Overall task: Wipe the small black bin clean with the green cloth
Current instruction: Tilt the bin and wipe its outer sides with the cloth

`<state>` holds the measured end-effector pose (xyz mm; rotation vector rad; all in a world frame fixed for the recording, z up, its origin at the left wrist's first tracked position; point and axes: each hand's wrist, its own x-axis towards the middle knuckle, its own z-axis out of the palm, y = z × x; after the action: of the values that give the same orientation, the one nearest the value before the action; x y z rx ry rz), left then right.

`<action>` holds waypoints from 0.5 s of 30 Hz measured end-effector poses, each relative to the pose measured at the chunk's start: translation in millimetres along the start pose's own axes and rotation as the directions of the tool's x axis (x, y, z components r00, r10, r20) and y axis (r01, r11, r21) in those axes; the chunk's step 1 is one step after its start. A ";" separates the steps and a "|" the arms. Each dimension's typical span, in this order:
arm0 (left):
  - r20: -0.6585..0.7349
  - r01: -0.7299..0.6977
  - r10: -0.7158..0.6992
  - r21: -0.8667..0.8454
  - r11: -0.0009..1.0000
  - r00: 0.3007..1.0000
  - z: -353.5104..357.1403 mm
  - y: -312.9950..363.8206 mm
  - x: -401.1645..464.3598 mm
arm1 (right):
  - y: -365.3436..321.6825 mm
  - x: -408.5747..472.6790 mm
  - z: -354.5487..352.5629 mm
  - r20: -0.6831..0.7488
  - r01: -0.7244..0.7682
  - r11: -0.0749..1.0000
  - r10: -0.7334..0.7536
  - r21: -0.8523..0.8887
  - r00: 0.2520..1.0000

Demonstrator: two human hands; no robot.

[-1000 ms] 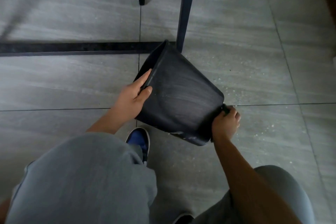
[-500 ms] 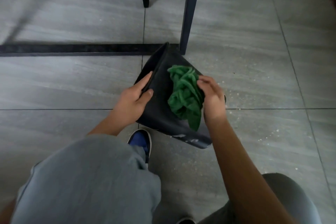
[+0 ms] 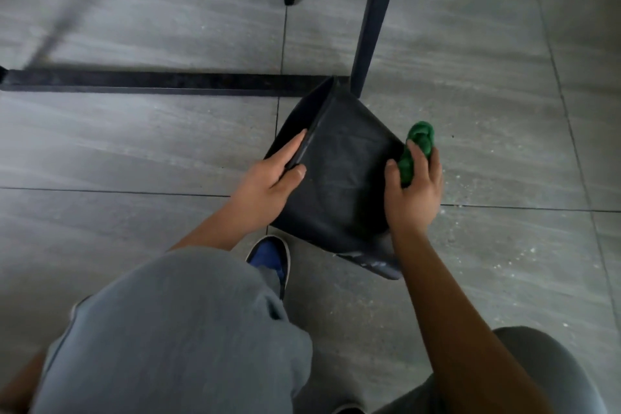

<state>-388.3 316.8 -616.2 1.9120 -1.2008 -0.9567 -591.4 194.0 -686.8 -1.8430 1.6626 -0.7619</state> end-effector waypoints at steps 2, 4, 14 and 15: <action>-0.012 0.002 -0.002 -0.022 1.000 1.000 0.7 0.6 1.2 | -24.2 -1.3 6.1 -0.012 0.056 0.998 -0.056 -0.008 0.998; -0.018 -0.012 0.011 -0.048 0.999 1.000 1.8 3.4 0.1 | -63.8 -18.0 14.7 0.028 0.266 0.964 -0.266 0.011 0.964; -0.053 0.025 -0.028 -0.057 0.998 0.998 0.4 -8.5 -15.6 | 21.1 -23.3 -5.6 0.024 -0.076 0.997 0.077 -0.012 0.997; -0.044 0.015 -0.017 -0.044 0.999 0.999 1.5 -8.1 -14.2 | 7.9 -26.1 -7.2 0.056 -0.089 0.996 0.089 -0.002 0.994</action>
<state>-390.5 332.5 -620.5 1.9015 -1.1310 -0.9364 -604.2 219.2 -688.9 -1.7615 1.6959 -0.6671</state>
